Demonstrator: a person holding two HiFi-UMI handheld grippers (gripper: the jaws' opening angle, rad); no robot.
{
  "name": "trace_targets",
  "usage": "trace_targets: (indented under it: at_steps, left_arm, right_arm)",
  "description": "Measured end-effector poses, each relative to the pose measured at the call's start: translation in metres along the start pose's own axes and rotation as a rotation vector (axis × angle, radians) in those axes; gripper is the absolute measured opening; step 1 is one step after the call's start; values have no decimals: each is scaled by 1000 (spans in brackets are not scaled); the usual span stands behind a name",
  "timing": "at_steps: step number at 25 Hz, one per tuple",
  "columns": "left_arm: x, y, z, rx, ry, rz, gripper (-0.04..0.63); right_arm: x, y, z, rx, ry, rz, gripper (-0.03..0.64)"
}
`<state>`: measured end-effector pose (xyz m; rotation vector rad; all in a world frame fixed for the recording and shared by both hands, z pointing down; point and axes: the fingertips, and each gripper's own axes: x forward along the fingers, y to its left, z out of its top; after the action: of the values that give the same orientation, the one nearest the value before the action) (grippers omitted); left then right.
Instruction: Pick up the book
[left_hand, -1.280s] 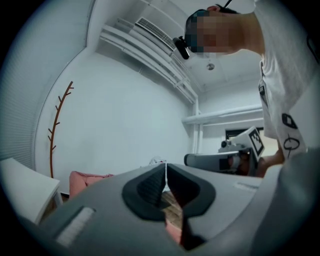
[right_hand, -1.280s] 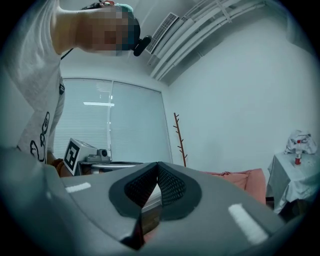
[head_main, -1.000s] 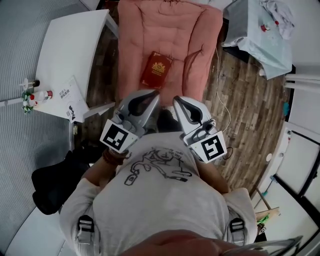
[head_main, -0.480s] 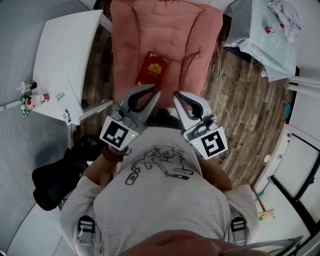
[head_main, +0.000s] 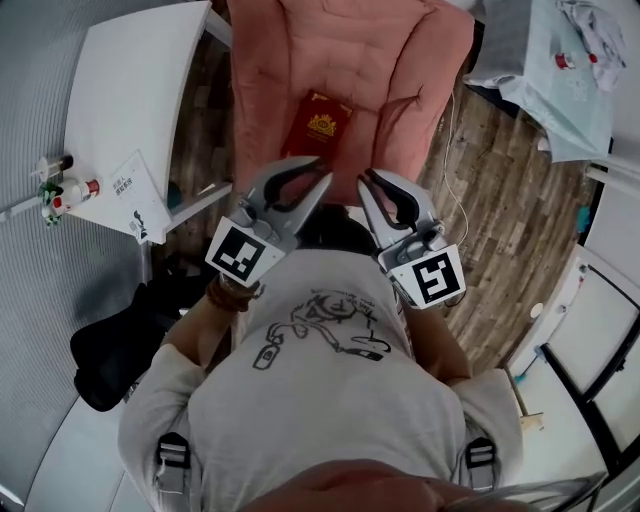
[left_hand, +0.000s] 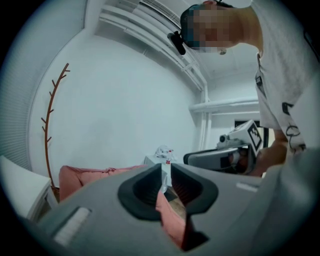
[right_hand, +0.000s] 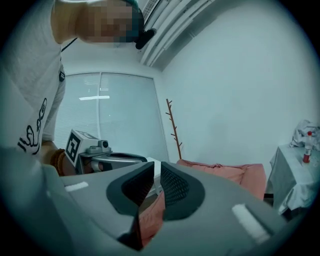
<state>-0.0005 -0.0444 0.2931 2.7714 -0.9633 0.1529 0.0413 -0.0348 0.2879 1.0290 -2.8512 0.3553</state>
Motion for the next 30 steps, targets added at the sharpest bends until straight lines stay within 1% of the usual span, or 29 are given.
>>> trace_targets:
  at_steps: [4, 7, 10, 14, 16, 19, 24, 28, 30]
  left_arm:
    - [7, 25, -33, 4, 46, -9, 74]
    - [10, 40, -62, -14, 87, -17, 83]
    - [22, 58, -91, -22, 104, -20, 94]
    - [33, 79, -141, -36, 157, -30, 98]
    - [41, 91, -169, -33, 180, -36, 114]
    - [49, 104, -210, -55, 208, -36, 135]
    - [57, 121, -278, -64, 283, -56, 154]
    - [66, 140, -335, -90, 338, -42, 178]
    - [69, 153, -364, -106, 366, -30, 195]
  right_arm:
    - [22, -15, -29, 18, 25, -13, 52]
    - [35, -23, -61, 54, 59, -25, 57]
    - [53, -41, -92, 60, 81, -36, 67]
    - [76, -61, -137, 65, 119, -50, 84]
    - [87, -73, -163, 61, 142, -60, 94]
    - [99, -83, -208, 69, 211, -65, 94]
    - [114, -92, -279, 136, 289, -72, 117]
    - [128, -104, -337, 195, 326, -82, 124]
    - [134, -109, -368, 225, 348, -88, 140]
